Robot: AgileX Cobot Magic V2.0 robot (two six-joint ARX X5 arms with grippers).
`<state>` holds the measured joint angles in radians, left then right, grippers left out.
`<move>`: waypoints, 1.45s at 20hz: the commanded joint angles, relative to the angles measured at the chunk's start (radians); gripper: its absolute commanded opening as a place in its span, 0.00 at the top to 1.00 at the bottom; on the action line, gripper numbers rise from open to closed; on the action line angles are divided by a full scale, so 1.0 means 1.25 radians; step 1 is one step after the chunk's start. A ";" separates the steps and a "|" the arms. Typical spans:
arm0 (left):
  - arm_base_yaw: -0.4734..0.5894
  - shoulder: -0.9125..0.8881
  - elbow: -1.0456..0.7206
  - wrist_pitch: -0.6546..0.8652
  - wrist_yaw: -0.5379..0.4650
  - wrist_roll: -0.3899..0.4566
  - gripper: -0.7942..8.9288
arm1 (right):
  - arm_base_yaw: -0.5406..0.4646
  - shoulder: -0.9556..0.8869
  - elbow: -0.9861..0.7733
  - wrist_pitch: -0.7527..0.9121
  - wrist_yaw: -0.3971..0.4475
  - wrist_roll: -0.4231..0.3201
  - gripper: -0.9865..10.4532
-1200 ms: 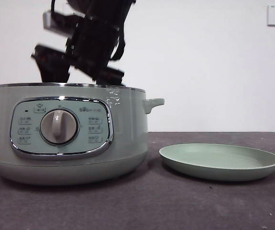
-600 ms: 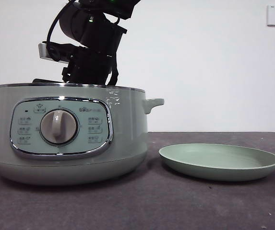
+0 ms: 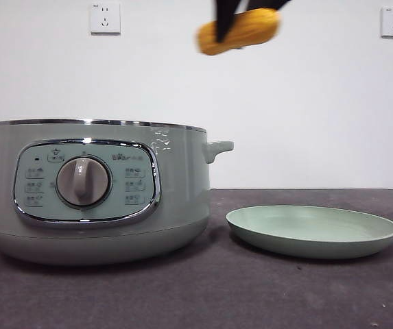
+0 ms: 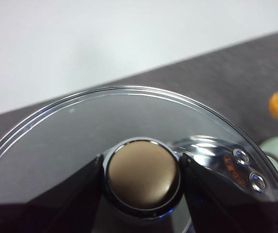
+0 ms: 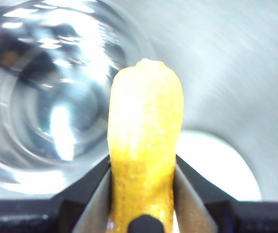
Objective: Take the corn out from the steamer,put the corn on the plate,close the lid
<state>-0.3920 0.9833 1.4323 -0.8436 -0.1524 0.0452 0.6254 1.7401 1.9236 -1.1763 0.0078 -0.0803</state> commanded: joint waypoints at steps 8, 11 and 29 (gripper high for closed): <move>0.000 0.030 0.008 0.061 0.085 0.006 0.93 | -0.140 0.017 -0.217 -0.017 -0.001 0.069 0.92; 0.000 0.030 0.008 0.061 0.086 0.006 0.93 | -0.140 0.017 -0.370 0.161 -0.001 0.087 0.92; 0.000 0.030 0.008 0.060 0.086 0.006 0.93 | -0.145 0.064 -0.595 0.471 -0.001 0.093 0.76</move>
<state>-0.3920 1.0325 1.4323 -0.8204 -0.0441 0.0448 0.4454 1.8000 1.1877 -0.5900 0.0078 0.0280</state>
